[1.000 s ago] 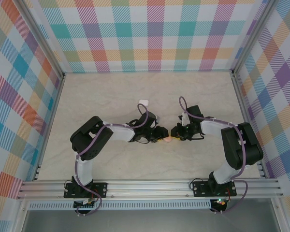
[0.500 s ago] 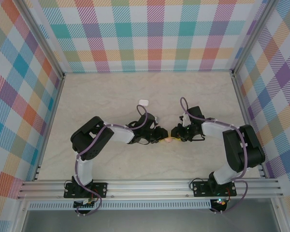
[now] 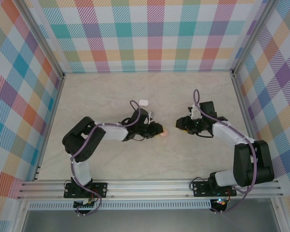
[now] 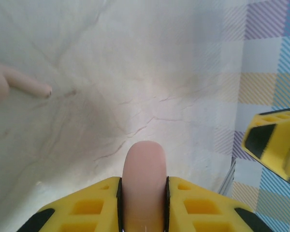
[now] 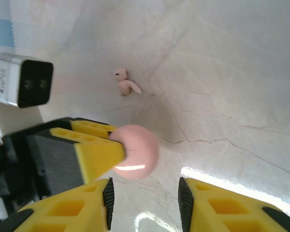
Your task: Insert the wireless bluetooth earbuds into the charging case
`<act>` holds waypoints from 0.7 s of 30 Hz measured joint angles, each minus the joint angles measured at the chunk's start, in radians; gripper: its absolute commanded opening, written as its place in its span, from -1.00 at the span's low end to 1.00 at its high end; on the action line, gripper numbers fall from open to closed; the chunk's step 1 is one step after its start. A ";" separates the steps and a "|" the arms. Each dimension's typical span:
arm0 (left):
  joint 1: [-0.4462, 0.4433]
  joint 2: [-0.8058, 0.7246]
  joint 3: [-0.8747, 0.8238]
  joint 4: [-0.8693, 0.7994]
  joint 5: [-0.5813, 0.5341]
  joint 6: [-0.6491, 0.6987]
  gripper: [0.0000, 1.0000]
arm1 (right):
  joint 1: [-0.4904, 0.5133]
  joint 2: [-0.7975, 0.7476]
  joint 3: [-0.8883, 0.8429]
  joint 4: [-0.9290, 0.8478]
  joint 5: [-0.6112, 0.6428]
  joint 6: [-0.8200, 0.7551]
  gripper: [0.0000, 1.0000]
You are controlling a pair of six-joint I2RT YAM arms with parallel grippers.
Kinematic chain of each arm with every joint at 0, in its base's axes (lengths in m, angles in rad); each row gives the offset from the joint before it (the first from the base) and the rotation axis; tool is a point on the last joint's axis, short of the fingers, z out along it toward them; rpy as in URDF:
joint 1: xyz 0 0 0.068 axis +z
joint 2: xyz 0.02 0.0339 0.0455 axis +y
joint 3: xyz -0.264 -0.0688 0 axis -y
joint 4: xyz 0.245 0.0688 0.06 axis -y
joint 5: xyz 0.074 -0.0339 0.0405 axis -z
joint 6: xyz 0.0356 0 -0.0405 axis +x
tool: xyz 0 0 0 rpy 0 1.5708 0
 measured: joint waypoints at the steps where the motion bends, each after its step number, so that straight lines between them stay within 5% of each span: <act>1: 0.013 -0.025 0.000 -0.008 0.008 0.016 -0.52 | -0.005 -0.003 0.015 -0.008 -0.015 -0.017 -0.09; 9: 0.125 -0.266 0.018 -0.072 0.113 0.191 -0.54 | -0.009 -0.075 0.132 0.013 -0.201 -0.105 0.07; 21: 0.159 -0.341 0.083 -0.126 0.296 0.348 -0.56 | 0.048 -0.093 0.249 0.074 -0.371 -0.133 0.25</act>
